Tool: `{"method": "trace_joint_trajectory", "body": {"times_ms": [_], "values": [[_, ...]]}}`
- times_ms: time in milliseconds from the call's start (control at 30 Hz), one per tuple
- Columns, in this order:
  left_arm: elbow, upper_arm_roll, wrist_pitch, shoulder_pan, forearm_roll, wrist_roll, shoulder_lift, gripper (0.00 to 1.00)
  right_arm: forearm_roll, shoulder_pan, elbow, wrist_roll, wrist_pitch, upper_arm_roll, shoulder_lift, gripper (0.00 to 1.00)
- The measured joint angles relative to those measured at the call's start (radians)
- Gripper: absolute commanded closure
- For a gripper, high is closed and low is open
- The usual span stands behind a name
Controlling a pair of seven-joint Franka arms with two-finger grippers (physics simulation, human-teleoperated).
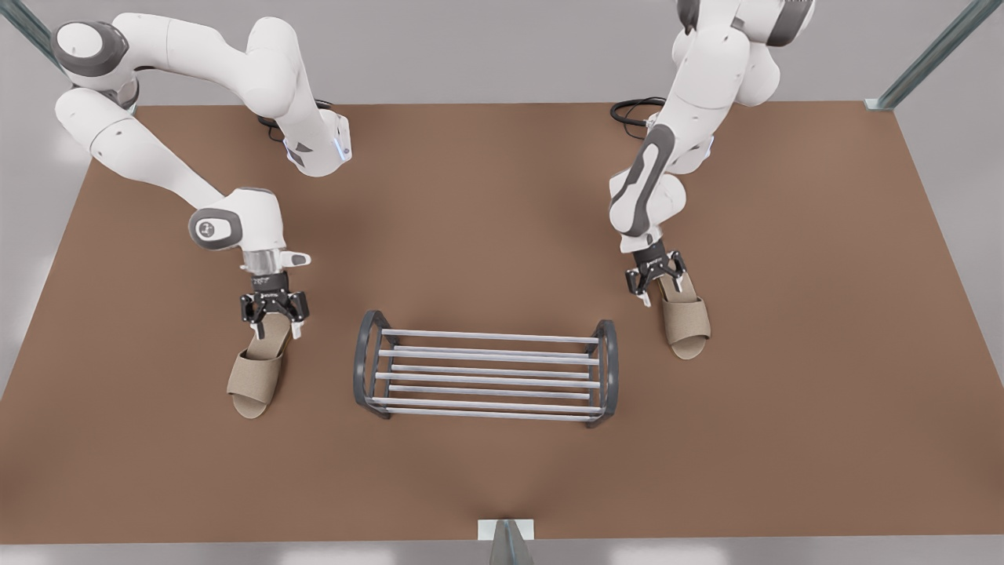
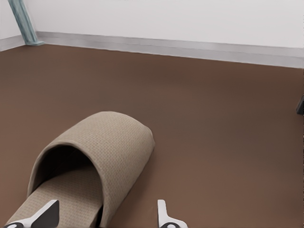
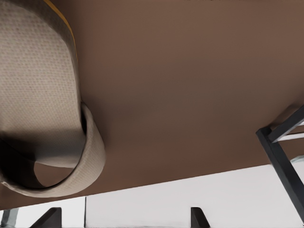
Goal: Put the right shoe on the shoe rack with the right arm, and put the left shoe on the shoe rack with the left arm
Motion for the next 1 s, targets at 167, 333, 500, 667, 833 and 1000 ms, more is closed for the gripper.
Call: {"method": "trace_joint_trajectory", "body": {"times_ms": [167,333,500,667,833,1000], "values": [[0.018,0.003,-0.018,0.004,0.045,-0.019,0.013,0.00,-0.104,0.010,0.013,-0.134,-0.072,-0.071,0.130,0.00],[0.055,0.024,-0.028,0.016,0.095,-0.019,0.045,0.00,-0.153,0.012,0.082,-0.235,-0.107,-0.120,0.256,0.00],[0.095,0.027,-0.031,0.021,0.123,-0.019,0.070,0.01,-0.153,0.028,0.124,-0.311,-0.120,-0.118,0.273,0.00],[0.127,0.027,-0.032,0.041,0.143,-0.019,0.105,0.01,-0.153,0.063,0.172,-0.367,-0.126,-0.119,0.292,0.00],[0.148,0.027,-0.033,0.047,0.159,-0.019,0.128,0.06,-0.153,0.103,0.213,-0.410,-0.128,-0.118,0.303,0.00],[0.157,0.027,-0.031,0.056,0.164,-0.019,0.130,0.23,-0.153,0.130,0.248,-0.442,-0.129,-0.116,0.305,0.00]]}}
